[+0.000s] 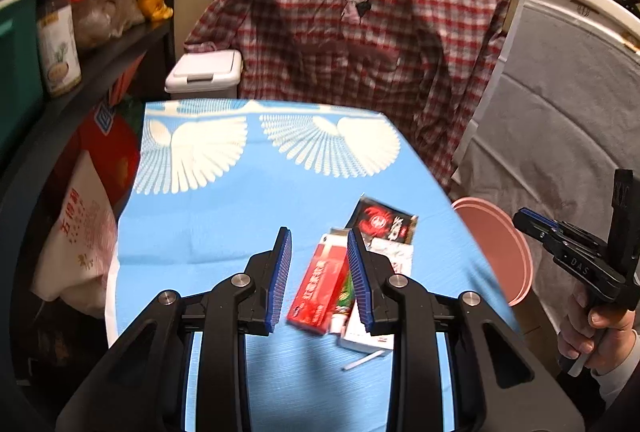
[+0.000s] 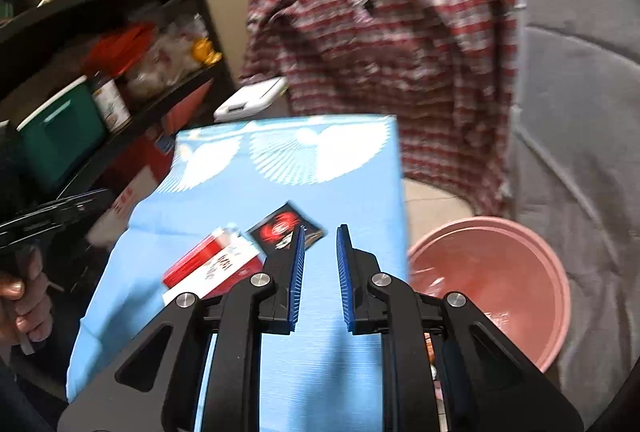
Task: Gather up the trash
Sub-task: 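Reach both tools back to the table toward the red box and black sachet, then grasp the red ointment box with the left tool while the right tool grasps the black crab sachet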
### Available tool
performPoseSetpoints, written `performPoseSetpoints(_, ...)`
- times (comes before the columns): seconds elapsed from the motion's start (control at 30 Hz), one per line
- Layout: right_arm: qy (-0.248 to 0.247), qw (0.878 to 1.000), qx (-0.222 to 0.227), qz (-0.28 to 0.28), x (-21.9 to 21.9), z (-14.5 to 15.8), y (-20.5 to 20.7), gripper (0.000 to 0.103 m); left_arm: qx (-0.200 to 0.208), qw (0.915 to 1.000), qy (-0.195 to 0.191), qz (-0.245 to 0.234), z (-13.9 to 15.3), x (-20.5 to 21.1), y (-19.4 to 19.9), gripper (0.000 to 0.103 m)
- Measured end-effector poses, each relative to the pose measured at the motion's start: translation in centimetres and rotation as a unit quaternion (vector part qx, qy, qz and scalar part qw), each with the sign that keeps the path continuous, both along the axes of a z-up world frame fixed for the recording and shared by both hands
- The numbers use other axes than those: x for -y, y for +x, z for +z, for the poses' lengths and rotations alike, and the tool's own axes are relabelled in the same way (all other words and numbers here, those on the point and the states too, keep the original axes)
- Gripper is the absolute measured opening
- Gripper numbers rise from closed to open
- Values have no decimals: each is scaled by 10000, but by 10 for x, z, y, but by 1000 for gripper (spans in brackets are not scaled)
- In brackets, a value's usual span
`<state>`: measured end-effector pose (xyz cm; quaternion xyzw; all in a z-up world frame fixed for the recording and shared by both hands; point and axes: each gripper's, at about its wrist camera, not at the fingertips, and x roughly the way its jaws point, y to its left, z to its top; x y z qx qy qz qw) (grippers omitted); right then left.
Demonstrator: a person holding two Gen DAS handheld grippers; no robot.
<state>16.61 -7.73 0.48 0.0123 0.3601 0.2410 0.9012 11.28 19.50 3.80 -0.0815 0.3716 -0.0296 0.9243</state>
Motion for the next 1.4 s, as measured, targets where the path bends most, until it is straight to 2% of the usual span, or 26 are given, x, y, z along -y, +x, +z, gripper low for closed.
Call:
performPoseSetpoints(0.17,-142,9993,-157,317,-34,-18,2,18,-273,9996,-82,-63,-24,-7,11,29)
performPoseSetpoints(0.4,-137,9986,-500,81,-36,-39,33,19,-691,9973,-142,-223,-56,-4,21,31)
performPoseSetpoints(0.5,-244,9972,-688,132,-42,-51,52,30,-807,9962,-209,-271,-65,-2,26,41)
performPoseSetpoints(0.7,-327,9947,-969,130,-50,-70,88,41,-976,9944,-232,-329,-79,2,34,42)
performPoseSetpoints(0.97,-684,9900,-1140,474,-71,-94,114,43,-1162,9921,-296,-368,-95,1,41,42)
performPoseSetpoints(1.13,-986,9876,-1033,651,-79,-100,111,43,-1221,9911,-251,-464,-99,6,43,42)
performPoseSetpoints(1.3,-1029,9869,-980,768,-80,-100,108,35,-1280,9904,-248,-468,-103,8,46,43)
performPoseSetpoints(1.4,-1119,9850,-926,928,-81,-99,103,27,-1333,9896,-207,-505,-105,10,48,43)
